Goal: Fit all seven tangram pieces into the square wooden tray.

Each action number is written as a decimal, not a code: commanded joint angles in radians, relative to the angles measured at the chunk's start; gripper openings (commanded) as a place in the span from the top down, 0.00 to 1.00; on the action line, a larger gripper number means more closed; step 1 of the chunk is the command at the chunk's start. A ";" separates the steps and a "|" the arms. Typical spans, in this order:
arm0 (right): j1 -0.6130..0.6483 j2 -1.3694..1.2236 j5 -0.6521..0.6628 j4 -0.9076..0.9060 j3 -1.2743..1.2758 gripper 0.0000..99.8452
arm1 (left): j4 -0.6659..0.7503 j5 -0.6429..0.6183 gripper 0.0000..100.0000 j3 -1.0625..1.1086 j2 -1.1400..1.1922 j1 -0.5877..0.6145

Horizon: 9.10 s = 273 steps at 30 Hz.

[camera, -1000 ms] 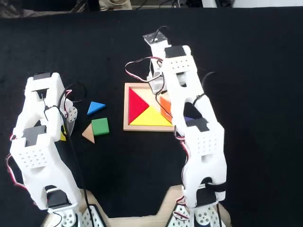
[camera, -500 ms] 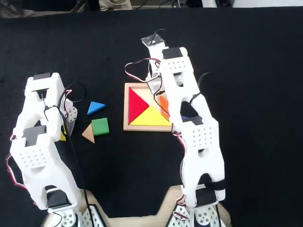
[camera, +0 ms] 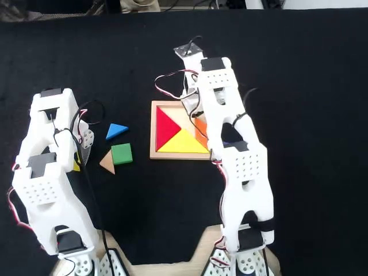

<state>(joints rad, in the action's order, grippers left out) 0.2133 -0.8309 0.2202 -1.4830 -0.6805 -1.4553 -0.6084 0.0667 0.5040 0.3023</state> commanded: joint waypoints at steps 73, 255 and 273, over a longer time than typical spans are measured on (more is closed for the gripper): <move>-0.262 0.717 0.605 -0.192 0.348 0.82 | 0.017 -0.005 0.94 -0.027 0.003 -0.035; 0.055 -0.168 0.661 -0.204 -0.495 0.86 | 0.017 -0.003 0.94 -0.027 0.003 -0.036; 0.164 -0.077 0.663 -0.276 -0.272 0.99 | 0.017 -0.003 0.94 -0.028 0.003 -0.045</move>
<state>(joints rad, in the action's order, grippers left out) 0.3253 -0.9735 0.8861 -1.7331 -0.9935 -1.4553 -0.6084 0.0667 0.5040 0.3007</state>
